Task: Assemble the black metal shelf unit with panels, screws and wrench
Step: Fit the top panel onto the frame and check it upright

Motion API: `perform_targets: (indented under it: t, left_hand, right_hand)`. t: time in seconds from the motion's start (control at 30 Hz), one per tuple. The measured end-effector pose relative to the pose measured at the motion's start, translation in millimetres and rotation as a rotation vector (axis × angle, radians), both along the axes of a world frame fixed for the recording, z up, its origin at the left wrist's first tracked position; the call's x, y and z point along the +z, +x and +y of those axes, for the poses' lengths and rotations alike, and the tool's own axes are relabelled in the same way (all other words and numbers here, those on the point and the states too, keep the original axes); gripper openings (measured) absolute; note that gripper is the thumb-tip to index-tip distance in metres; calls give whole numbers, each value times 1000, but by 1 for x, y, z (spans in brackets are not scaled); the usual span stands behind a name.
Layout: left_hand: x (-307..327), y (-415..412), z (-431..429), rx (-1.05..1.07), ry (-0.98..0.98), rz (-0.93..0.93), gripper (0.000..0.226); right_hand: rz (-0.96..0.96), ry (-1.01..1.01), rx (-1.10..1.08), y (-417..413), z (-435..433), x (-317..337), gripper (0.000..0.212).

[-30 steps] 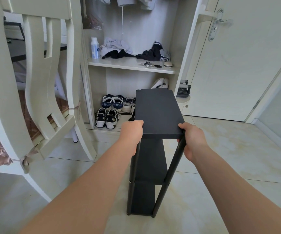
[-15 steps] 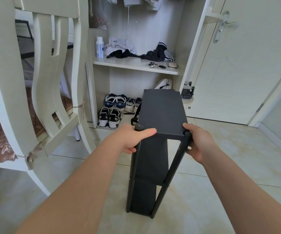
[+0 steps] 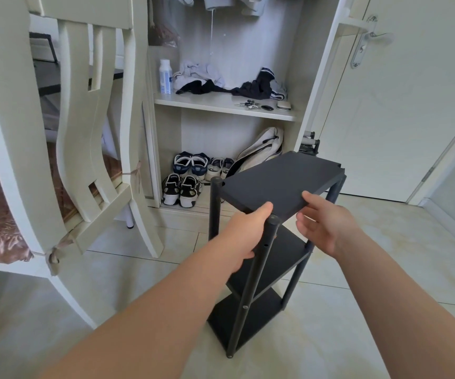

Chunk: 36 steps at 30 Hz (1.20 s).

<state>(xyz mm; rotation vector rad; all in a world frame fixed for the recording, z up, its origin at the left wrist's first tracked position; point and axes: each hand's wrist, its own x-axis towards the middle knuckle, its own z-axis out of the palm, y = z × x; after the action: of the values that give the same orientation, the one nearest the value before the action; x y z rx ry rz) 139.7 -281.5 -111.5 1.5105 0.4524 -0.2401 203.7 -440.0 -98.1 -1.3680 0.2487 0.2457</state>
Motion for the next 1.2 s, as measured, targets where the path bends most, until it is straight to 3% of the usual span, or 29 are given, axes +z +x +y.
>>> perform_targets:
  t: [0.2,0.37,0.5,0.6,0.73,0.8,0.97,1.07,1.2]
  left_hand:
    - [10,5,1,80,-56,-10,27]
    - [13,14,31,298,-102,-66,18]
    - [3,15,27,409,-64,-215,30]
    - [-2,11,14,332,3,-271,52]
    - [-3,17,29,347,8,-268,37]
    - [-1,18,43,335,-18,-258,29]
    - [-2,20,65,348,-42,-341,33]
    - [-4,22,66,454,24,-400,55]
    - [-9,21,65,491,111,-450,60]
  right_hand:
    - [30,48,-14,-1,4,-7,21]
    - [98,6,186,-13,9,-1,30]
    - [84,113,-117,-1,-20,9,31]
    - [52,-36,-265,6,-34,9,42]
    - [-48,-353,-436,11,-35,2,56]
    - [-133,-406,-468,12,-37,0,63]
    - [-157,-310,-201,8,-39,-1,33]
    - [-126,-212,-140,6,-39,-1,25]
    - [-85,-94,-124,4,-36,3,16]
